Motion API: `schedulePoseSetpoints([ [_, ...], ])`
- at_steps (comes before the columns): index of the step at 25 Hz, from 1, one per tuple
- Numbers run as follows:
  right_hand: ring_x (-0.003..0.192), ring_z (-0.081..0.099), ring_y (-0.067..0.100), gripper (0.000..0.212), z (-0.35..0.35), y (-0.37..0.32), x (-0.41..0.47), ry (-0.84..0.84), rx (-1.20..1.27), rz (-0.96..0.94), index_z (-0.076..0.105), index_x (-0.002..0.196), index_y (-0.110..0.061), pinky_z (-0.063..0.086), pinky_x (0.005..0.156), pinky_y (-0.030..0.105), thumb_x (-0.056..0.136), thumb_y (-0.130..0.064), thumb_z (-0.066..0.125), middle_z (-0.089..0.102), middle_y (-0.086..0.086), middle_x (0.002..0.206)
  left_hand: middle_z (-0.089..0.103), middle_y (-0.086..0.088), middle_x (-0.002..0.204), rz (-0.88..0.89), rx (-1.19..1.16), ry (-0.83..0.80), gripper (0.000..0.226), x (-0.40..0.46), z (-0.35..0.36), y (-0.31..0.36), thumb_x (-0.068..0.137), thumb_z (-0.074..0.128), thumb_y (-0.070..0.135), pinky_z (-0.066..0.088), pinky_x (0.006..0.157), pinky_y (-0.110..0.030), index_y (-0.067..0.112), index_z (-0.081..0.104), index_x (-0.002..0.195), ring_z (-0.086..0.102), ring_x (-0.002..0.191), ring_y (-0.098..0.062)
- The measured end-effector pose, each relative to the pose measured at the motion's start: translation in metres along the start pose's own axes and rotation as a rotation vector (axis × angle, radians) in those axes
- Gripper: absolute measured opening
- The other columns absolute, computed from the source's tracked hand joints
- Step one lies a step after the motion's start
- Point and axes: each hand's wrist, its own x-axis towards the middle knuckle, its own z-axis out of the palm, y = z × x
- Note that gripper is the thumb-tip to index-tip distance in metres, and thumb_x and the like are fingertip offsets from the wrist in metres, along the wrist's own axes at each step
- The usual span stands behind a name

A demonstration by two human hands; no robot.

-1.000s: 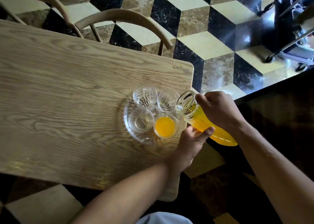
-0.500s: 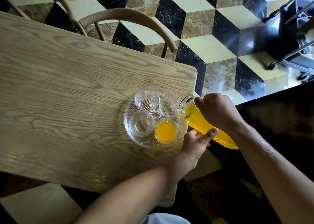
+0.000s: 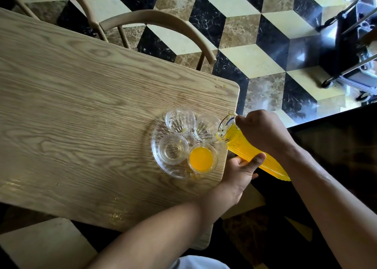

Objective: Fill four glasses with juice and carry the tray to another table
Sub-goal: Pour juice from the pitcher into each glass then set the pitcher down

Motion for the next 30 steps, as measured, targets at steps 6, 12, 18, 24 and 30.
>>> schedulePoseSetpoints([
  [6, 0.067, 0.054, 0.036, 0.05, -0.001, -0.004, -0.001, -0.005, -0.034, -0.02, 0.048, 0.059, -0.009, 0.038, 0.058, 0.032, 0.099, -0.04, 0.048, 0.05, 0.01, 0.059, 0.045, 0.006, 0.072, -0.023, -0.031, -0.013, 0.084, -0.002, 0.0, 0.0, 0.03, 0.089, 0.079, 0.061, 0.087, -0.035, 0.019, 0.051, 0.075, 0.056, 0.083, -0.01],
  [12, 0.066, 0.052, 0.036, 0.048, -0.003, -0.008, 0.001, -0.011, -0.051, -0.023, 0.049, 0.062, -0.008, 0.036, 0.058, 0.031, 0.099, -0.039, 0.049, 0.053, 0.014, 0.064, 0.044, 0.016, 0.056, -0.058, -0.061, -0.05, 0.061, -0.01, 0.002, 0.01, 0.054, 0.09, 0.059, 0.059, 0.098, -0.044, 0.021, 0.044, 0.068, 0.054, 0.071, -0.002],
  [18, 0.053, 0.043, 0.026, 0.049, -0.005, -0.009, 0.004, -0.007, -0.047, 0.002, 0.046, 0.059, -0.009, 0.032, 0.049, 0.024, 0.098, -0.039, 0.049, 0.047, 0.009, 0.057, 0.049, 0.01, 0.064, -0.06, -0.081, -0.022, 0.04, -0.015, 0.004, 0.015, 0.091, 0.077, 0.026, 0.055, 0.105, -0.053, 0.019, 0.046, 0.068, 0.057, 0.085, -0.01],
  [24, 0.052, 0.043, 0.025, 0.048, -0.009, -0.01, 0.003, -0.001, -0.074, 0.003, 0.044, 0.059, -0.012, 0.031, 0.048, 0.023, 0.098, -0.039, 0.049, 0.046, 0.007, 0.056, 0.056, 0.017, 0.059, -0.036, -0.083, -0.082, 0.065, -0.018, 0.008, 0.02, 0.041, 0.088, 0.064, 0.059, 0.097, -0.047, 0.02, 0.049, 0.068, 0.06, 0.082, -0.007],
  [30, 0.054, 0.044, 0.029, 0.045, -0.011, -0.012, 0.001, 0.002, -0.116, -0.003, 0.048, 0.063, -0.01, 0.028, 0.048, 0.024, 0.097, -0.038, 0.048, 0.045, 0.008, 0.058, 0.067, -0.004, 0.101, -0.022, -0.111, -0.071, 0.086, -0.017, 0.009, 0.019, 0.025, 0.091, 0.076, 0.062, 0.094, -0.043, 0.017, 0.058, 0.078, 0.066, 0.112, -0.024],
])
